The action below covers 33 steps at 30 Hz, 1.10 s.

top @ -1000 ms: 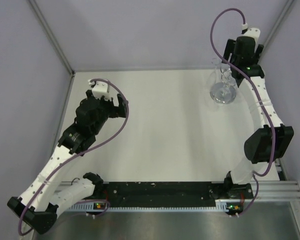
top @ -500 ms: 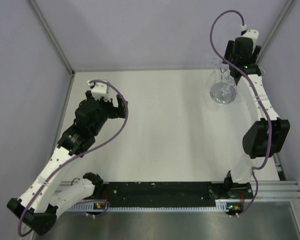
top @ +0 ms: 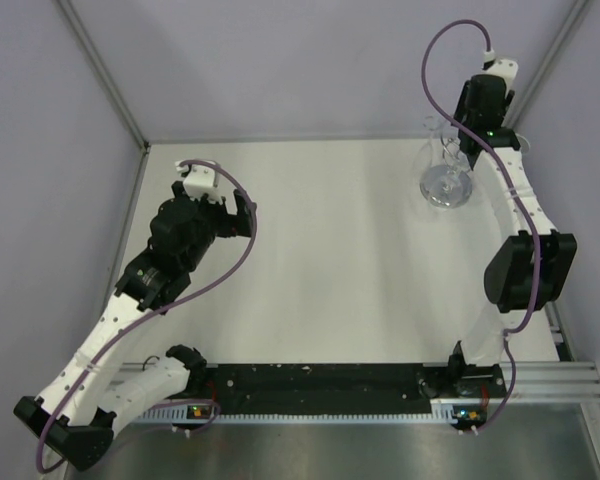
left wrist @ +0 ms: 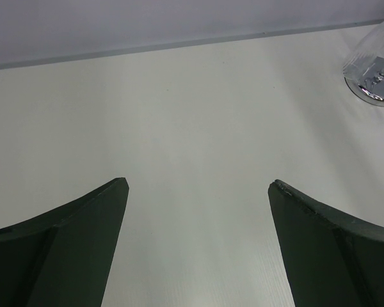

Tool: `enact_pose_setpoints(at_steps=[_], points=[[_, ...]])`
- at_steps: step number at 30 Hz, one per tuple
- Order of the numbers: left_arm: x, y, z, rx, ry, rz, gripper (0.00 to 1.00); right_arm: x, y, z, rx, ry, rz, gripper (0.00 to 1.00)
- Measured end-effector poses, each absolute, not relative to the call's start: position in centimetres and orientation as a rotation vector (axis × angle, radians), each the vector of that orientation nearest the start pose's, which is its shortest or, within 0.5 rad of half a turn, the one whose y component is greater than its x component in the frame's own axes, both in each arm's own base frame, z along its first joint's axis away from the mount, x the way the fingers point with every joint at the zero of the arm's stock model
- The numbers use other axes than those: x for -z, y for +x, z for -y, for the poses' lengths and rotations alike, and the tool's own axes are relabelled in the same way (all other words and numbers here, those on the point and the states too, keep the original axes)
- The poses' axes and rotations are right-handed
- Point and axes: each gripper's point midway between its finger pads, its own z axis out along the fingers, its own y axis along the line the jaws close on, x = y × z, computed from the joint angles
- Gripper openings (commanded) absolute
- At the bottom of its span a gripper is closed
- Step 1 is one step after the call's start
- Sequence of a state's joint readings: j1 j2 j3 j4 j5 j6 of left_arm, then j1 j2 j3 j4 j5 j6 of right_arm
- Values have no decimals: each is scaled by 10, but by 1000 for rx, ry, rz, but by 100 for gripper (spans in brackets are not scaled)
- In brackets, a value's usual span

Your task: Take the wine glass off the wine glass rack

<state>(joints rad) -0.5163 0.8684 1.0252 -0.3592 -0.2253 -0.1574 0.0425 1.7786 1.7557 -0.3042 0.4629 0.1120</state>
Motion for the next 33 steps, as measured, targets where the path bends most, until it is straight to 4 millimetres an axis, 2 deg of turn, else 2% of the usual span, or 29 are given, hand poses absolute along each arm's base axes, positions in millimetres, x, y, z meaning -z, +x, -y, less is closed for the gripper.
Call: enact_pose_setpoints(at_steps=[8, 13, 17, 26, 30, 33], points=[[-323, 290, 127, 289, 157, -1771, 97, -315, 538, 49, 308, 372, -1812, 51], [-322, 290, 127, 289, 157, -1770, 97, -305, 545, 47, 299, 365, -1820, 42], [-322, 290, 127, 289, 158, -1770, 97, -294, 545, 45, 293, 357, -1838, 31], [-320, 291, 129, 293, 165, -1777, 97, -290, 546, 49, 301, 363, -1831, 17], [-320, 291, 130, 295, 168, -1780, 97, -288, 547, 50, 311, 361, -1828, 1], [-320, 291, 130, 295, 168, -1780, 97, -286, 546, 52, 319, 368, -1826, 0]])
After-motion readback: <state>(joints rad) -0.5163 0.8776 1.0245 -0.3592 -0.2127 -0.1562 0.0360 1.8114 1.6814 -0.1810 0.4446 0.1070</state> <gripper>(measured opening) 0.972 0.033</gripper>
